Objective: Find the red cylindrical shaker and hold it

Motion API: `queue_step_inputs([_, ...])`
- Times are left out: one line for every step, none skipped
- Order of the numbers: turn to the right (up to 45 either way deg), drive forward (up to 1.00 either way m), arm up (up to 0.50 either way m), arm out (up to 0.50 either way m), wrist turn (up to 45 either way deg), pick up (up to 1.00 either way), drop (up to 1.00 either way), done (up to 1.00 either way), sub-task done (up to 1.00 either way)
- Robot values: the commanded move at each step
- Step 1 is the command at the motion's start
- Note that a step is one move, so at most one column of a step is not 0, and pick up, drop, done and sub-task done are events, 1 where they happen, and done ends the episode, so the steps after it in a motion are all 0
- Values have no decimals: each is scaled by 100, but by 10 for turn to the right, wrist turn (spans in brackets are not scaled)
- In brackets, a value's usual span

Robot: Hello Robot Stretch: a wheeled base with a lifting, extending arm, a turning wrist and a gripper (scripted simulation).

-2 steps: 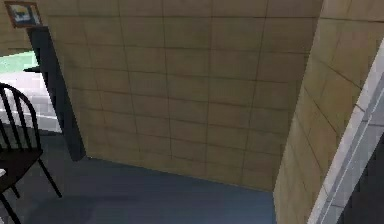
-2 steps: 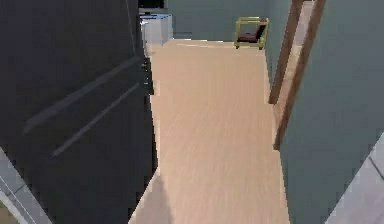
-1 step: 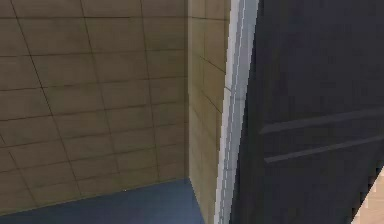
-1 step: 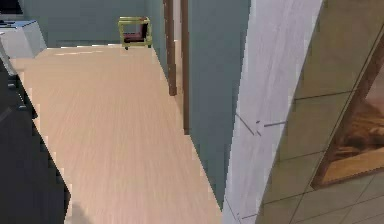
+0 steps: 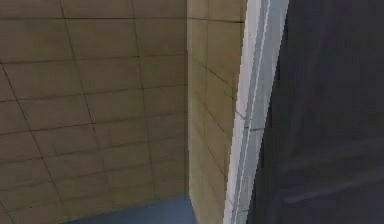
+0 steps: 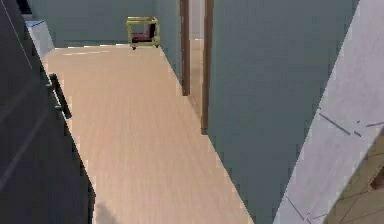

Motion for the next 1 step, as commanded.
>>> queue_step_inputs([450,0,0,0,0,0,0,0,0])
